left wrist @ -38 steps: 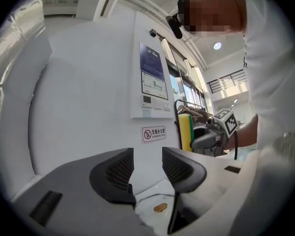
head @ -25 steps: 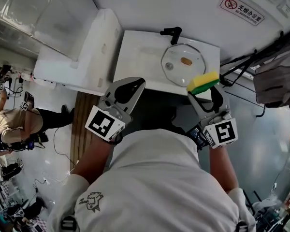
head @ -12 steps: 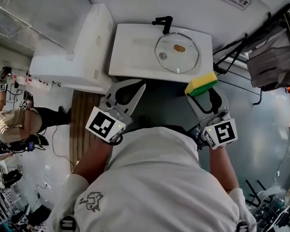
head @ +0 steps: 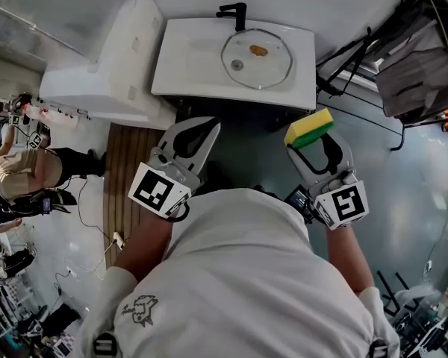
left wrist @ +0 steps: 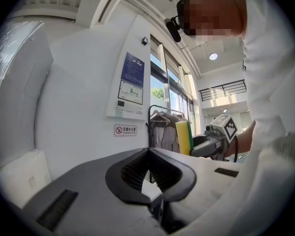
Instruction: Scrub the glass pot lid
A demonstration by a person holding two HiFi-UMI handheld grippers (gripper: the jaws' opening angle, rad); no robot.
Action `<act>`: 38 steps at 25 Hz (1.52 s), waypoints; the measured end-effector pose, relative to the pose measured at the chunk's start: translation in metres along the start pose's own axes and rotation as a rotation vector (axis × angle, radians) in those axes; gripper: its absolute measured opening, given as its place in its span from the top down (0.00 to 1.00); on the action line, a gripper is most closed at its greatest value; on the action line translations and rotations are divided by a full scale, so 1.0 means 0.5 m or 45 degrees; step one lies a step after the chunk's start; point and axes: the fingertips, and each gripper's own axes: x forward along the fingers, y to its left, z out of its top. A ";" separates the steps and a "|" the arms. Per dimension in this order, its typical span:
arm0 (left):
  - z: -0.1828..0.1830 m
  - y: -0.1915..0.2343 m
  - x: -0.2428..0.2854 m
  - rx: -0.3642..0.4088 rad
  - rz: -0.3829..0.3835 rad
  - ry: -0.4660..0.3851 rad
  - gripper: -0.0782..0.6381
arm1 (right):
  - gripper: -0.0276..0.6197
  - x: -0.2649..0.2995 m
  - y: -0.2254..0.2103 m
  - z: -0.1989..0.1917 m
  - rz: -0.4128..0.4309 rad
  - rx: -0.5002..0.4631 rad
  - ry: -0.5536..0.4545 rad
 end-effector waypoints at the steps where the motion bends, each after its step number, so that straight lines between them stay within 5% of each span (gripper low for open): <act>1: -0.002 -0.022 0.000 -0.002 0.005 0.005 0.89 | 0.50 -0.021 0.001 -0.009 0.006 0.006 0.003; 19: -0.045 -0.272 -0.006 -0.029 0.034 0.039 0.89 | 0.50 -0.265 0.028 -0.106 0.042 0.072 0.030; 38: -0.048 -0.318 0.033 -0.016 0.021 0.050 0.89 | 0.50 -0.311 -0.016 -0.116 0.036 0.113 0.006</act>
